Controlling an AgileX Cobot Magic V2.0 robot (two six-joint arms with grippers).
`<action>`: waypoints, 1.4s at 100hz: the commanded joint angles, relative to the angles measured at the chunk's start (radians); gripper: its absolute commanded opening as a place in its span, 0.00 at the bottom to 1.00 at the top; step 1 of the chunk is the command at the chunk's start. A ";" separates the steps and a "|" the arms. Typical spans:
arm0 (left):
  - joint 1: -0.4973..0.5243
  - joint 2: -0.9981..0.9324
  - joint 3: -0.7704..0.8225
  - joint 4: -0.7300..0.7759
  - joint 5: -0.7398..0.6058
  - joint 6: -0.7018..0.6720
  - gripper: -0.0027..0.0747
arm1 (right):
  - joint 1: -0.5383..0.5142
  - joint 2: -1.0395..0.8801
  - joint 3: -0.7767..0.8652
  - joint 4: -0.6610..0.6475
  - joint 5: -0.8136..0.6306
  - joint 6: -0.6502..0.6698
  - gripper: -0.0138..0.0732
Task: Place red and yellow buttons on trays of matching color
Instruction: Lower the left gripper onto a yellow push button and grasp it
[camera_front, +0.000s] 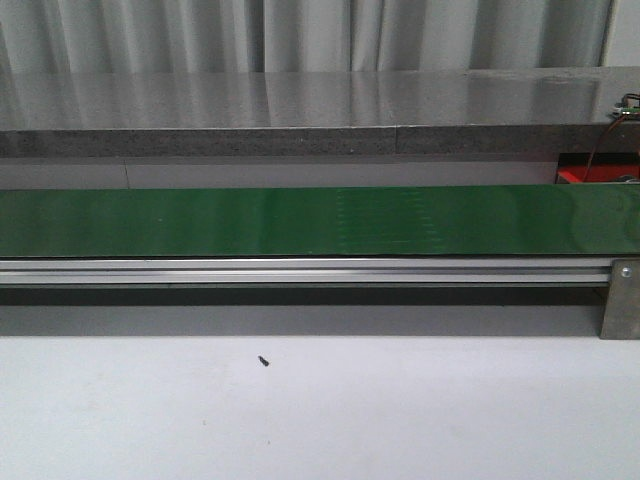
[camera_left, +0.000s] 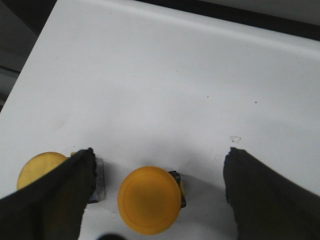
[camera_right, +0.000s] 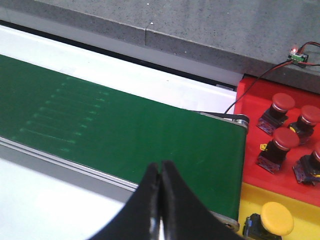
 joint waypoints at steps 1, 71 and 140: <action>-0.003 -0.034 -0.032 0.002 -0.048 -0.003 0.68 | -0.002 -0.003 -0.025 0.020 -0.057 -0.008 0.08; -0.003 0.010 -0.032 0.015 -0.074 0.003 0.68 | -0.002 -0.003 -0.025 0.020 -0.057 -0.008 0.08; -0.001 0.010 -0.032 0.021 -0.019 0.003 0.43 | -0.002 -0.003 -0.025 0.020 -0.057 -0.008 0.08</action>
